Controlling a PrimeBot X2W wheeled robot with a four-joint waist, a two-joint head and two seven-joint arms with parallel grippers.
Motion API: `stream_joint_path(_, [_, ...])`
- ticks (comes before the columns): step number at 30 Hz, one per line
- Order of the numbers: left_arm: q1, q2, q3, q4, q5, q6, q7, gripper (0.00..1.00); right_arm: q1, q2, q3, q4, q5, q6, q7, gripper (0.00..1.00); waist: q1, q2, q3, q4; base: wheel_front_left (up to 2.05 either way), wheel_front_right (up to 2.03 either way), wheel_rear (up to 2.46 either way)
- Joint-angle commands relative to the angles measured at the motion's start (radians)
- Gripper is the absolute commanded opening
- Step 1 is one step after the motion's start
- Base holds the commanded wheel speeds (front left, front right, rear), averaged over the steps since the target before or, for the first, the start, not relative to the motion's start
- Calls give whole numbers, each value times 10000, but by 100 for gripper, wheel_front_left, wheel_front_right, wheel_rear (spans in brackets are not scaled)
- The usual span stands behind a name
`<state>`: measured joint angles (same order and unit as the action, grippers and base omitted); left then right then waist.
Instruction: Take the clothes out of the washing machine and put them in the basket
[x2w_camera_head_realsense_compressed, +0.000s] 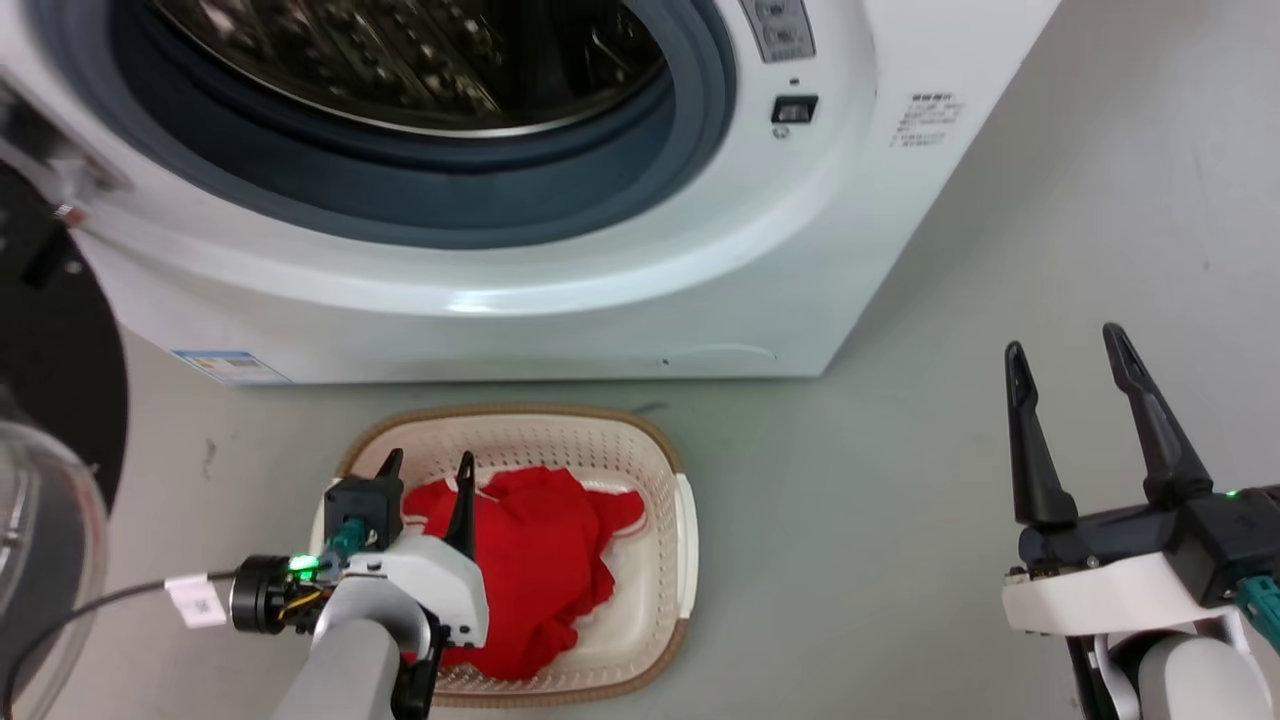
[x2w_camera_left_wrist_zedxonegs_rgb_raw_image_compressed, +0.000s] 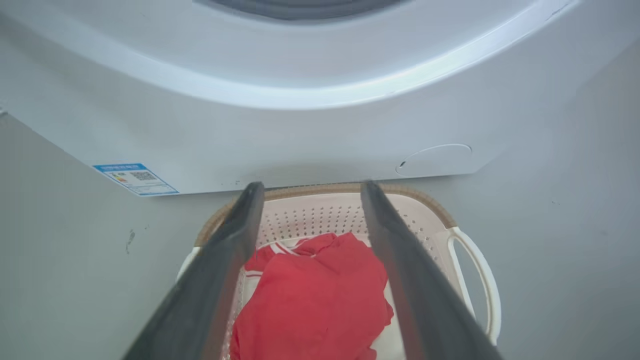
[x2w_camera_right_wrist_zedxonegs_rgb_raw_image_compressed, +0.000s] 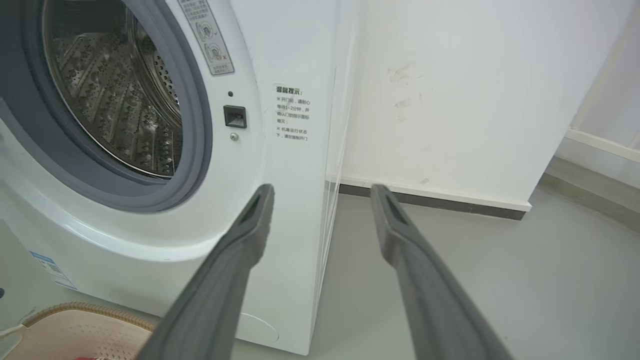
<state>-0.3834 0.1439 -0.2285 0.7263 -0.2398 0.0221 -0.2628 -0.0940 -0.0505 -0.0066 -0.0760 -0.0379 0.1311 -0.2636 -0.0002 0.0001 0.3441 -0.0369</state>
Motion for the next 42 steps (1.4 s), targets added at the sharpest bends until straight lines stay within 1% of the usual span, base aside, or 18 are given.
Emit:
stream_joint_path(1, [250, -65, 104, -321, 120, 64, -25, 100, 185, 7, -15, 30, -53, -7, -16, 100, 2, -1, -435, 220, 0, 0, 0])
stream_joint_path(11, [2016, -317, 1116, -3366, 1008, 466, -26, 100, 995, 9, -74, 166, -13, -7, -16, 100, 2, -1, -1742, 545, 0, 0, 0])
stream_joint_path(17, [2869, -473, 1417, -4965, 1580, 594, -26, 100, 1388, 9, -57, 252, 65, -7, -16, 100, 2, -1, -2355, 627, 0, 0, 0])
stream_joint_path(24, [3618, -583, 1603, -6222, 1970, 733, -27, 100, 1743, 7, -89, 256, 178, -7, -16, 100, 2, -1, -2884, 602, 0, 0, 0])
stream_joint_path(28, [4121, -662, 1682, -6599, 2045, 696, -27, 100, 2006, 9, -162, 245, 253, -7, -16, 100, 2, -1, -3187, 555, 0, 0, 0])
stream_joint_path(32, [4336, -693, 1719, -6579, 2093, 601, -27, 100, 2101, 9, -220, 190, 294, -7, -16, 100, 2, -1, -3290, 511, 0, 0, 0])
stream_joint_path(42, [4628, -767, 1815, -6527, 2070, 525, -27, 100, 2330, 9, -312, 174, 415, -7, -16, 100, 2, -1, -3472, 469, 0, 0, 0])
